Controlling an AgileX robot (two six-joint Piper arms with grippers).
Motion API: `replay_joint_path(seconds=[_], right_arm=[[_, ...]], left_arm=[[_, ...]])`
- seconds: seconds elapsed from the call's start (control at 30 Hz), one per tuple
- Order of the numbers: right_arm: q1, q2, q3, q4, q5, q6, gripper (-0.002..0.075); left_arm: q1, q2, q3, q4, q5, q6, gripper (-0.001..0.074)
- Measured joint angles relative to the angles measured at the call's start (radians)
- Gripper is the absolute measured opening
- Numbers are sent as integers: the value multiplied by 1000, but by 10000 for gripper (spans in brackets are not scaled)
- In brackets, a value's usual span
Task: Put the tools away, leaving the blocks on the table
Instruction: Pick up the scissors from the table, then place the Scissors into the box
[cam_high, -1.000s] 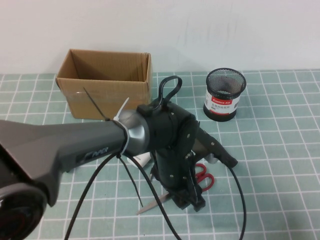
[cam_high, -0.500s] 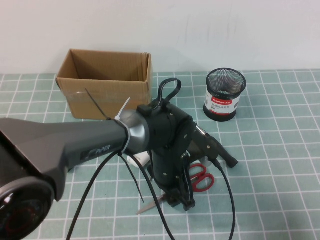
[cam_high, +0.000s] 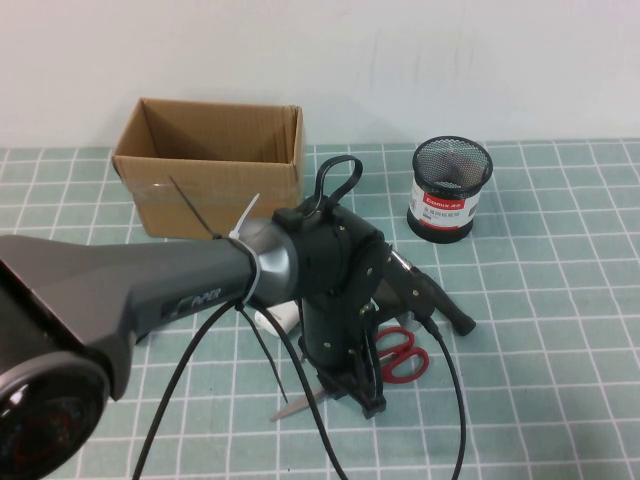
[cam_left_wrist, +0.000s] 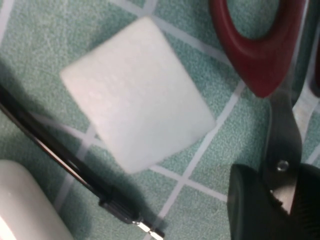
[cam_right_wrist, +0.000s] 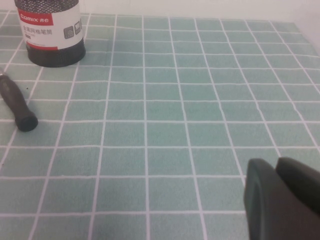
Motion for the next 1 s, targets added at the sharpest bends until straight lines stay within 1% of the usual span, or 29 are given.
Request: replay_joint_path(seconds=[0.13, 0.27, 0.47, 0.6, 0.8, 0.9, 1.0], right_arm=[[0, 0, 0, 0, 0, 0, -8], [0, 0, 0, 0, 0, 0, -8], [0, 0, 0, 0, 0, 0, -7], [0, 0, 0, 0, 0, 0, -7], [0, 0, 0, 0, 0, 0, -7], [0, 0, 0, 0, 0, 0, -7], [0, 0, 0, 0, 0, 0, -7]], left_arm=[[0, 1, 0, 0, 2, 2, 139], [0, 3, -4, 0, 11, 2, 83], [0, 0, -7, -10, 20, 28, 85], [0, -30, 4, -48, 73, 32, 85], [0, -189, 4, -51, 159, 77, 85], [0, -266, 4, -3, 189, 113, 85], [-2, -322, -3, 131, 203, 133, 85]])
